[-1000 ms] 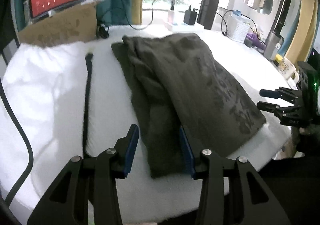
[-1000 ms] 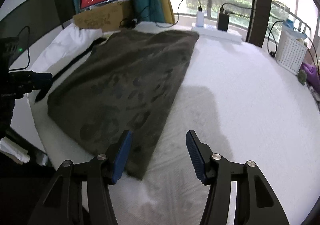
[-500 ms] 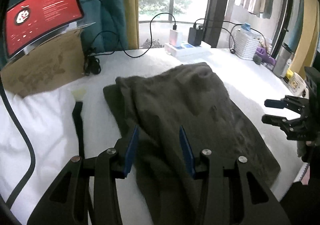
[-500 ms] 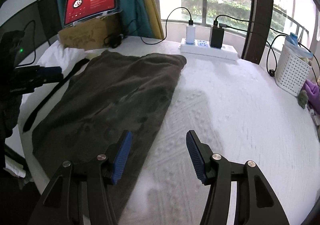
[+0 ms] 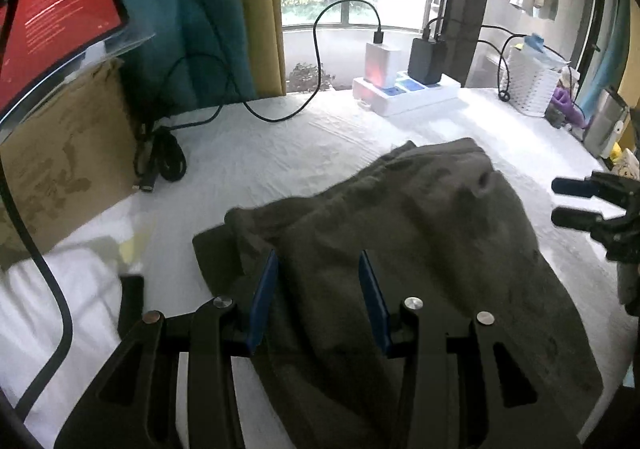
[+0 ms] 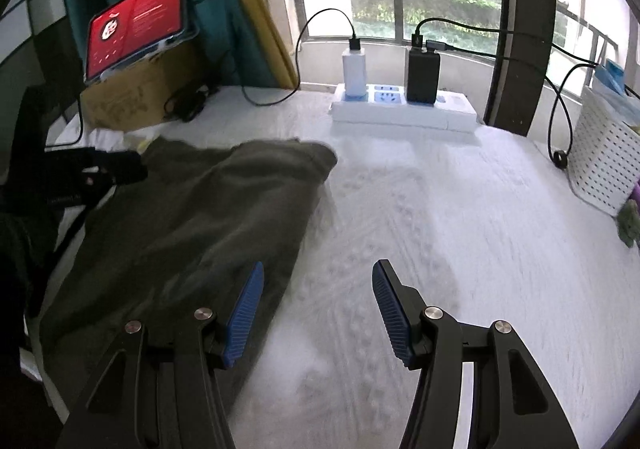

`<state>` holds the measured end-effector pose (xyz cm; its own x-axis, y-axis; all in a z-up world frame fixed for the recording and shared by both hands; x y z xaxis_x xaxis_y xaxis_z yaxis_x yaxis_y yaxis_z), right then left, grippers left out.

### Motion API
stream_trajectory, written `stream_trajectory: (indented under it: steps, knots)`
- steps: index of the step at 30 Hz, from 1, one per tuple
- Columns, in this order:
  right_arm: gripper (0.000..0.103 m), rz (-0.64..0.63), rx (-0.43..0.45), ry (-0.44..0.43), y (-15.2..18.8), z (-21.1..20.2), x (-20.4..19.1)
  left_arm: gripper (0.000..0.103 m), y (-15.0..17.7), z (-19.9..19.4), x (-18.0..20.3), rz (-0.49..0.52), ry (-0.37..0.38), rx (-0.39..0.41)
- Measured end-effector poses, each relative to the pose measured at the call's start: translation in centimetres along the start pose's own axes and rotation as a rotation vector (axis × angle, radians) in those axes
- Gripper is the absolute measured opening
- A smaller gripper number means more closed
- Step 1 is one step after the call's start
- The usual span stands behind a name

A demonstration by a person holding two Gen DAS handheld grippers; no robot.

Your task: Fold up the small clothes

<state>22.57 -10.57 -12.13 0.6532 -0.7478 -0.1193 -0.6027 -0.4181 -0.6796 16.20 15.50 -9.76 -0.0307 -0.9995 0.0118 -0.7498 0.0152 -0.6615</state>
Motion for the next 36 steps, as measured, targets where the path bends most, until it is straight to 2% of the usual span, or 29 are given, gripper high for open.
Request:
stream_trajectory:
  steps: [5, 10, 12, 13, 14, 15, 16, 19, 22, 27, 33, 35, 36]
  knots:
    - [0.059, 0.044, 0.014, -0.070, -2.1, 2.0, 1.0, 0.042, -0.3, 1.5, -0.6, 0.019, -0.009, -0.022]
    - [0.059, 0.078, 0.016, -0.129, -4.1, 4.3, 1.5, 0.039, -0.1, 2.0, -0.6, 0.029, 0.014, -0.015]
    - [0.058, 0.098, 0.008, -0.153, -4.7, 5.3, 1.7, 0.021, 0.0, 2.2, -0.5, 0.036, 0.017, -0.016]
    - [0.056, 0.110, 0.002, -0.169, -4.9, 6.0, 1.7, 0.017, -0.1, 2.3, -0.5, 0.040, 0.015, -0.013]
    - [0.052, 0.116, -0.008, -0.186, -5.1, 6.6, 1.7, 0.009, -0.1, 2.2, -0.4, 0.047, 0.019, -0.005]
    - [0.046, 0.126, -0.022, -0.204, -5.2, 7.2, 1.7, 0.005, -0.2, 2.2, -0.4, 0.048, 0.024, -0.002]
    - [0.037, 0.140, -0.036, -0.225, -5.3, 7.9, 1.6, 0.005, -0.3, 2.1, -0.4, 0.044, 0.028, 0.006]
    - [0.021, 0.157, -0.049, -0.283, -5.8, 9.0, 1.4, 0.003, -0.7, 1.2, -0.5, 0.039, 0.028, 0.043]
    - [0.014, 0.116, -0.031, -0.291, -7.0, 9.0, 0.8, 0.003, -1.2, 0.2, -1.2, 0.014, 0.026, 0.076]
    - [0.013, 0.029, -0.025, -0.271, -8.9, 9.5, -0.5, 0.003, -1.9, -0.5, -2.6, -0.016, 0.000, 0.099]
    - [0.014, -0.004, -0.063, -0.230, -8.5, 12.3, -0.5, 0.003, -1.1, 2.0, -3.9, -0.037, -0.069, 0.032]
    - [0.020, -0.005, -0.066, -0.215, -8.4, 12.8, -0.4, 0.003, -0.9, 2.6, -4.1, -0.048, -0.075, 0.014]
    - [0.033, -0.004, -0.064, -0.191, -8.3, 12.9, -0.1, 0.003, -0.9, 2.6, -4.1, -0.052, -0.073, 0.008]
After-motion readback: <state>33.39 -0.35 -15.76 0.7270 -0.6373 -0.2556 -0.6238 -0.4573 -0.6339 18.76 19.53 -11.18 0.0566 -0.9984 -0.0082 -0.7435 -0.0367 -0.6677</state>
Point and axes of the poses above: each gripper's, at about its wrist camera, not at the fingertips, and z roughly the way its jaws point, x to its right, y to its underside, the point moved 3 cm from there along z, roughly the way its jaws point, and after that the axes turned 2 degrees about x, right-handed, at the moved point
